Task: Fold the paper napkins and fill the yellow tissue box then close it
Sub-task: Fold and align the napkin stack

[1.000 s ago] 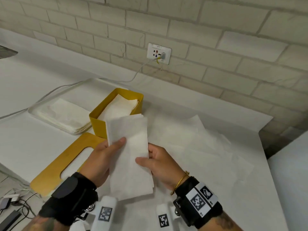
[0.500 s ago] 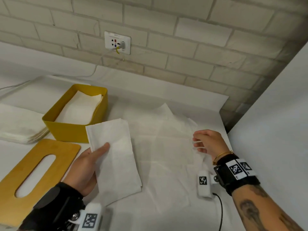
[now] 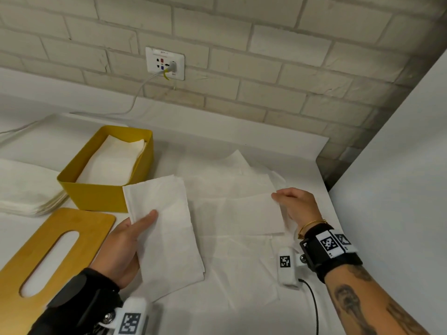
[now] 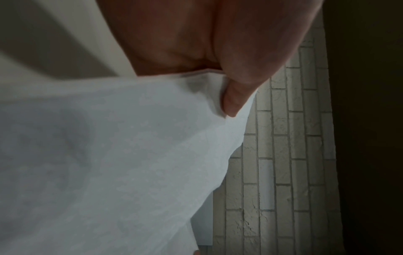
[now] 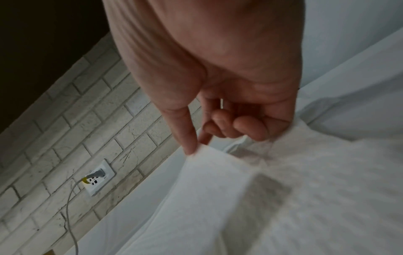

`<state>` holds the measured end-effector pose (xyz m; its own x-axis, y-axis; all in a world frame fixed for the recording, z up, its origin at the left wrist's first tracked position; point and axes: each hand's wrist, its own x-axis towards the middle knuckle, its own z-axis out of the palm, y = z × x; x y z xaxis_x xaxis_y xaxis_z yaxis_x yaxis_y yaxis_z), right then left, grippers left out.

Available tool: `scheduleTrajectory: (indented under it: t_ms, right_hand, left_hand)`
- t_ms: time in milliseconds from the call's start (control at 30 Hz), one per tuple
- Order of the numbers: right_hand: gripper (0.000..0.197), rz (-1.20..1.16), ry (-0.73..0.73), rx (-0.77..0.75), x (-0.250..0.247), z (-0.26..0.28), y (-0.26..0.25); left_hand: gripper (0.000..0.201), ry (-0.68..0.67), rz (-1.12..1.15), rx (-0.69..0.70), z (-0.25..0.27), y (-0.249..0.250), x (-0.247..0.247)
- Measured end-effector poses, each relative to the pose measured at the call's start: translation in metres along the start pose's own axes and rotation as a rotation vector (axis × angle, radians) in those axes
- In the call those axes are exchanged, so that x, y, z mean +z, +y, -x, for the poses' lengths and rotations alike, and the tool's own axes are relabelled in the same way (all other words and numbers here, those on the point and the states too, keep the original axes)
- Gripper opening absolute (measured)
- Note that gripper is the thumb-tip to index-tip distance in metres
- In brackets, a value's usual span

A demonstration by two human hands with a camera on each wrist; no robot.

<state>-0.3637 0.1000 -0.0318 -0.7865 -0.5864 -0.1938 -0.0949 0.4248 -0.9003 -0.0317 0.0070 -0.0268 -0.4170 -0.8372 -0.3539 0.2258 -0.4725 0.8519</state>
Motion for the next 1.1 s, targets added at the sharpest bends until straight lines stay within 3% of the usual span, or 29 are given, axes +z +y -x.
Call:
scheduleTrajectory:
  t_ms: [233, 333, 500, 600, 733, 933, 1100]
  right_hand:
    - [0.007, -0.077, -0.051, -0.147, -0.004, 0.000, 0.001]
    - [0.005, -0.123, -0.070, -0.308, -0.014, -0.002, -0.010]
    - [0.032, -0.090, -0.184, -0.696, -0.035, 0.020, -0.058]
    - [0.019, -0.001, -0.243, -0.859, -0.043, 0.046, -0.096]
    - [0.016, -0.054, -0.335, -0.834, -0.044, 0.078, -0.140]
    - [0.017, -0.156, -0.729, -0.659, -0.022, 0.092, -0.169]
    - [0.020, -0.132, -0.701, -0.473, 0.033, 0.062, -0.138]
  left_hand:
    - [0.018, 0.005, -0.011, -0.002, -0.004, 0.000, -0.002]
    - [0.020, 0.013, -0.008, 0.017, -0.006, 0.003, -0.004]
    - [0.023, 0.012, -0.038, 0.079, -0.012, 0.019, -0.004]
    - [0.023, -0.006, -0.077, 0.127, -0.017, 0.032, 0.000]
    - [0.026, -0.022, -0.117, 0.159, -0.024, 0.045, 0.009]
    - [0.025, -0.033, -0.123, 0.123, -0.032, 0.039, 0.028]
    - [0.032, -0.127, -0.072, -0.024, -0.020, 0.014, 0.043]
